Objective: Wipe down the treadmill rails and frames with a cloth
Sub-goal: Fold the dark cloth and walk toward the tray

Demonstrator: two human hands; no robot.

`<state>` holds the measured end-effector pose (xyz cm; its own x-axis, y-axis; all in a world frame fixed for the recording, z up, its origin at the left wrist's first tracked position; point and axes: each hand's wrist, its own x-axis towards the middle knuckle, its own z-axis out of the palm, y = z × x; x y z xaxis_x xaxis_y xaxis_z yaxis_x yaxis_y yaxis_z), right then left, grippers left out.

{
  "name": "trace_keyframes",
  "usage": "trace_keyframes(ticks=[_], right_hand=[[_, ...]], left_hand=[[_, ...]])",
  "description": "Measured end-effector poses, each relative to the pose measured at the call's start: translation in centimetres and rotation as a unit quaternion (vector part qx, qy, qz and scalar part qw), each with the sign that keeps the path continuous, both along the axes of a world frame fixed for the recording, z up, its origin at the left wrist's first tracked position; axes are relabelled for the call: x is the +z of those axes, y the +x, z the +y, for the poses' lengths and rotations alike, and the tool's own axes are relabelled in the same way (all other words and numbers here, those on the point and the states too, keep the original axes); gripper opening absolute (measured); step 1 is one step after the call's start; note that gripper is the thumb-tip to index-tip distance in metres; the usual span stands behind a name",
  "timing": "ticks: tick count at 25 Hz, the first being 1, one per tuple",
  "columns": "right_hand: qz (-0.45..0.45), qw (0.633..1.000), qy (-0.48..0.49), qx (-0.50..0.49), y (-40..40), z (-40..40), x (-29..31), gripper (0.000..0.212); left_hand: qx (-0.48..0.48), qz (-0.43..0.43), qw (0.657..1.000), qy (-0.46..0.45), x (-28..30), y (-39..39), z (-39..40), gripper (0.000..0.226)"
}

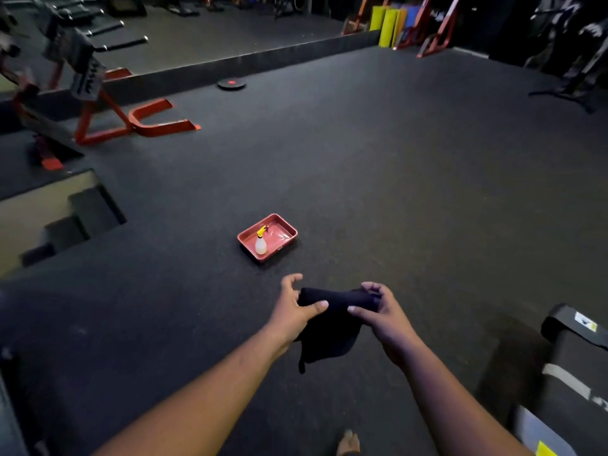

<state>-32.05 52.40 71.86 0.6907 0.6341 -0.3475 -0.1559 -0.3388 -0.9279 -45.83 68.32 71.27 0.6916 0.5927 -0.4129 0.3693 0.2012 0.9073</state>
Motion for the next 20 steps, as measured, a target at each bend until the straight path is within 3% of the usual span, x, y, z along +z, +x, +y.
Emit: trace_keyframes(ticks=[3, 5, 8, 11, 16, 20], right_hand=[[-0.192, 0.972, -0.079, 0.111, 6.7, 5.5, -1.2, 0.059], [-0.309, 0.932, -0.117, 0.15, 11.7, 10.0, -2.2, 0.053], [-0.405, 0.868, -0.186, 0.22, 19.2, 16.7, -2.7, 0.034], [-0.446, 0.825, -0.204, 0.281, 26.7, 23.8, -2.8, 0.028], [-0.449, 0.781, -0.231, 0.368, 36.5, 36.7, -5.3, 0.027], [-0.434, 0.739, -0.284, 0.43, 43.3, 48.7, -11.1, 0.026]], left_hand=[[-0.099, 0.083, 0.973, 0.191, -0.4, 6.0, 5.4, 0.085], [-0.112, 0.149, 0.931, 0.314, -0.9, 10.6, 8.9, 0.065], [-0.13, 0.255, 0.855, 0.432, -1.3, 16.6, 14.4, 0.04], [-0.143, 0.3, 0.822, 0.463, -1.5, 22.5, 20.7, 0.036], [-0.161, 0.314, 0.867, 0.352, -4.4, 30.8, 31.5, 0.027], [-0.173, 0.325, 0.878, 0.305, -10.8, 36.8, 41.9, 0.031]])
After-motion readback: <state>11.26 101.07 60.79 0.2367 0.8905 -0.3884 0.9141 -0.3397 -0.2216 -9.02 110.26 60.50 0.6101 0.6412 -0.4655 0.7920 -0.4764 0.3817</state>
